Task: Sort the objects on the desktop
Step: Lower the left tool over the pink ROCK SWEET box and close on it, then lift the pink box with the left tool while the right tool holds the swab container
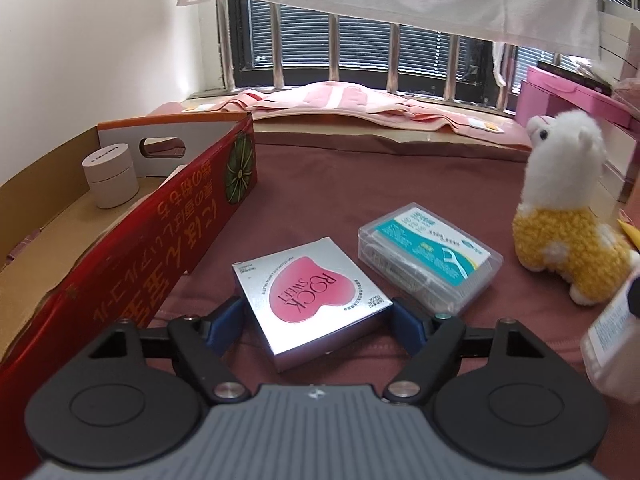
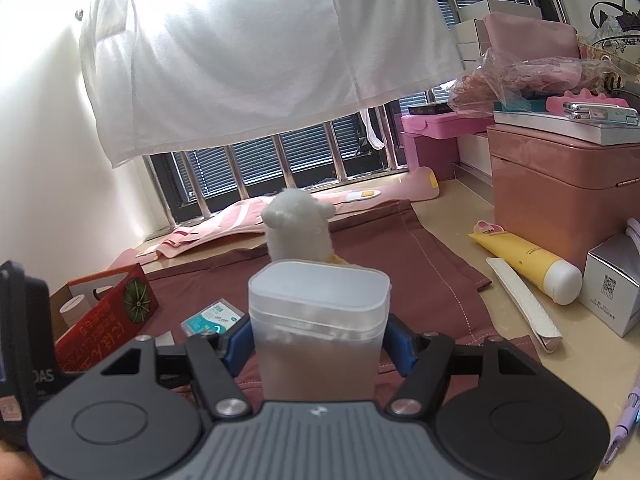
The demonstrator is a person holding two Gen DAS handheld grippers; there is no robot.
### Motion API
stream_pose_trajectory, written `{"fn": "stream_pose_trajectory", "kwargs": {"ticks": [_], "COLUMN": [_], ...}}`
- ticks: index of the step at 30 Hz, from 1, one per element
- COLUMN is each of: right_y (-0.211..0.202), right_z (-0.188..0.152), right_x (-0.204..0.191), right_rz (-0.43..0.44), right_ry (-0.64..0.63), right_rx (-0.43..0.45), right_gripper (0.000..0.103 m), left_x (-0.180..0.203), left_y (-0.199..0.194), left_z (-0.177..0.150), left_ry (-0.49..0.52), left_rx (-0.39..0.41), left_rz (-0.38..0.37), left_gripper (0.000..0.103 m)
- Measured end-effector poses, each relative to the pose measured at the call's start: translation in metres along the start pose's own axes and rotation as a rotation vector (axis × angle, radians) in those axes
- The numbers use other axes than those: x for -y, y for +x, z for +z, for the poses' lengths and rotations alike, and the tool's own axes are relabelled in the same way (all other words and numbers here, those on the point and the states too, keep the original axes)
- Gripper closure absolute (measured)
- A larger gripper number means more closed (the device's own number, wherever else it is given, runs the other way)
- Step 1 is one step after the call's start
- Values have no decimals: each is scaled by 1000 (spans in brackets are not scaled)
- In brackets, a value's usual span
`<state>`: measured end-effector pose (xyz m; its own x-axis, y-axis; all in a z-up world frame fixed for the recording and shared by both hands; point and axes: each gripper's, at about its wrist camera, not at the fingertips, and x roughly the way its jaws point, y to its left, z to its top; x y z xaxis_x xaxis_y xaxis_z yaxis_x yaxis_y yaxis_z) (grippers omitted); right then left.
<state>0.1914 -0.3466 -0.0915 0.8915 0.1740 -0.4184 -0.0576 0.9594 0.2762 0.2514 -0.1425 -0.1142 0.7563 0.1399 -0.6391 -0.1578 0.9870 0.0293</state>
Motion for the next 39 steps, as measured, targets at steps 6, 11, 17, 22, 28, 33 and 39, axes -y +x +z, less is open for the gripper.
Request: {"fn": "stream_pose_trajectory", "kwargs": {"ticks": [6, 11, 17, 22, 28, 33, 39], "right_y": [0, -1, -2, -5, -9, -13, -19], "right_z": [0, 1, 1, 2, 3, 2, 3], "right_x": [-2, -4, -4, -4, -3, -3, -6], "right_rz": [2, 4, 2, -1, -12, -18, -22], "right_ry": [-2, -2, -3, -7, -9, -7, -7], "right_rx": [-3, -2, -8, -7, -9, -14, -13], "right_gripper": [36, 36, 36, 36, 36, 36, 36], "left_x": [-5, 4, 10, 8, 1, -2, -2], "left_y": [-4, 3, 8, 1, -9, -15, -30], "left_z": [-1, 6, 8, 4, -2, -6, -7], "left_ry": [1, -14, -49, -41, -10, 22, 67], "left_rx": [-27, -33, -30, -31, -35, -36, -9], "left_rz": [-23, 25, 90, 70, -17, -48, -89], "left_gripper": [21, 16, 19, 23, 24, 24, 25]}}
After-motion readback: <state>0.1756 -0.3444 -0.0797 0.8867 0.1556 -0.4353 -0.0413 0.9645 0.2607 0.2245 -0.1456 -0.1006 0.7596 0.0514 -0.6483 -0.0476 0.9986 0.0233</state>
